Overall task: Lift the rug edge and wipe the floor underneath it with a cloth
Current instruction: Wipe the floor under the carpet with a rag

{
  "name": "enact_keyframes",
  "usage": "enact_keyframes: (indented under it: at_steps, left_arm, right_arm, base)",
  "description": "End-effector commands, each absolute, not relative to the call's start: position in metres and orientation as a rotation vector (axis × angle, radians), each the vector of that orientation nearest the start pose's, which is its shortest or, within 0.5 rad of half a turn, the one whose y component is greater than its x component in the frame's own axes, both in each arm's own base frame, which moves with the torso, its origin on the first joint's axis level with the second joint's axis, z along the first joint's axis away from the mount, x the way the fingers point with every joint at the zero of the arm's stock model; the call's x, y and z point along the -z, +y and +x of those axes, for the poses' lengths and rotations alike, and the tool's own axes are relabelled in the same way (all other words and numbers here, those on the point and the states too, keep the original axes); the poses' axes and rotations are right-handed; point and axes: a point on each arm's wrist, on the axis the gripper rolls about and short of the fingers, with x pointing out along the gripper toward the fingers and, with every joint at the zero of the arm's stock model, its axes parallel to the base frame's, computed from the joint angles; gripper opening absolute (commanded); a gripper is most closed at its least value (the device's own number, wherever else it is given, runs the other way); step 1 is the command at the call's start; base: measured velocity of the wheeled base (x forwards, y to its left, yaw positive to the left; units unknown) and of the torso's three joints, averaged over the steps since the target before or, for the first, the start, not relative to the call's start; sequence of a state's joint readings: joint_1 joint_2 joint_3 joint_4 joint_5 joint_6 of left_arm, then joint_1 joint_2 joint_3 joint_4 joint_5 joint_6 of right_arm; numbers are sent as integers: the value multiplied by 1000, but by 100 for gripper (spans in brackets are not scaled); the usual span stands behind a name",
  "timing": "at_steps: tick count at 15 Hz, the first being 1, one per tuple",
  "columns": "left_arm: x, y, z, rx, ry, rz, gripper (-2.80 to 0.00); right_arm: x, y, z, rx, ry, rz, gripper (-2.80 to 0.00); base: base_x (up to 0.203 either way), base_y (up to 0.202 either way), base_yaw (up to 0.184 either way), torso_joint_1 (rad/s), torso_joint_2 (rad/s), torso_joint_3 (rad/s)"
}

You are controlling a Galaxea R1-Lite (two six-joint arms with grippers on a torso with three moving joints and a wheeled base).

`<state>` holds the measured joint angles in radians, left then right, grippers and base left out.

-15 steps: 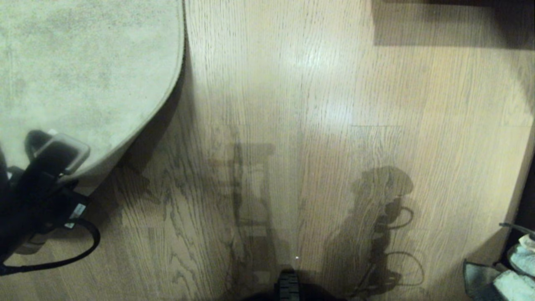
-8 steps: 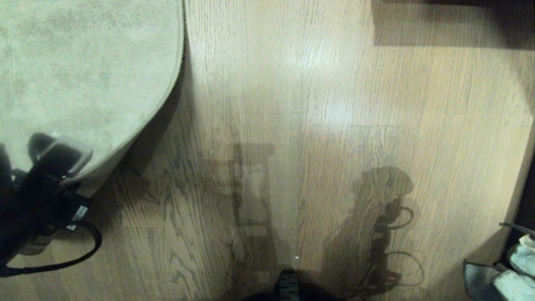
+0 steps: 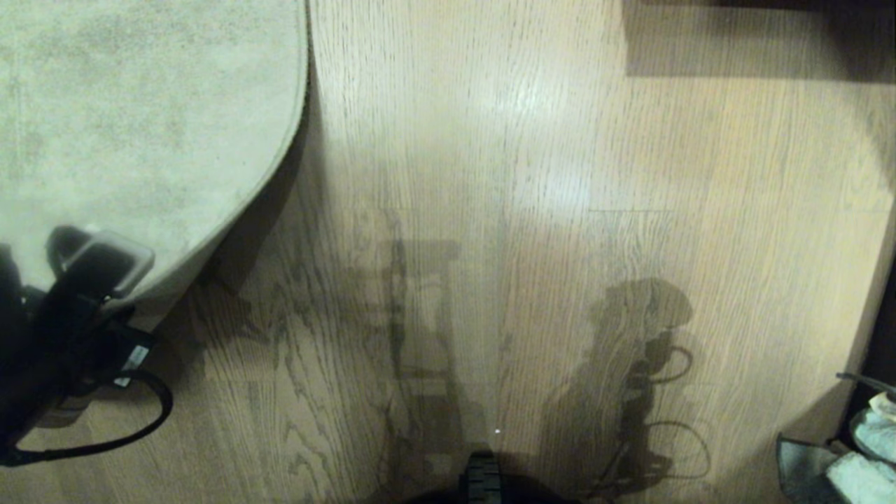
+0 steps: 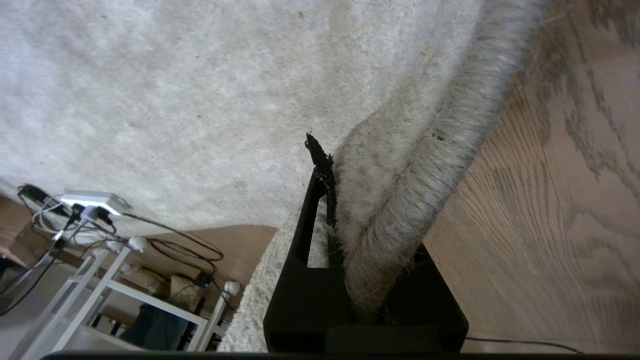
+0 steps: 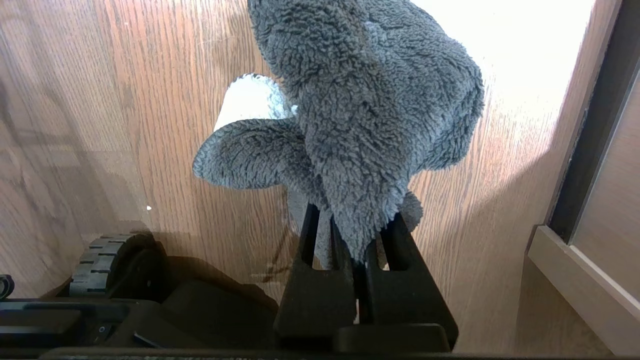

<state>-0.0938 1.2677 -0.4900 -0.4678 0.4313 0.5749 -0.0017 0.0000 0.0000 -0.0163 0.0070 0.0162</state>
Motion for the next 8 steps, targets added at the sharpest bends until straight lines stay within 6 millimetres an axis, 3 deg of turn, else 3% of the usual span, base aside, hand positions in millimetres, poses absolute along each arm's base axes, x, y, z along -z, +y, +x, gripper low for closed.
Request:
enact_keyframes:
  at_steps: [1,8]
  left_arm:
    - [-184,-8,183,-251,385,648,-280]
    - [-184,-8,183,-252,383,648,-280]
  right_arm:
    - [-77,0,-23,-6,-15,17,-280]
    - [-77,0,-23,-6,-15,16,-280]
  base:
    - [0,0,0,0,0,0]
    - [0,10,-3,0,0,0]
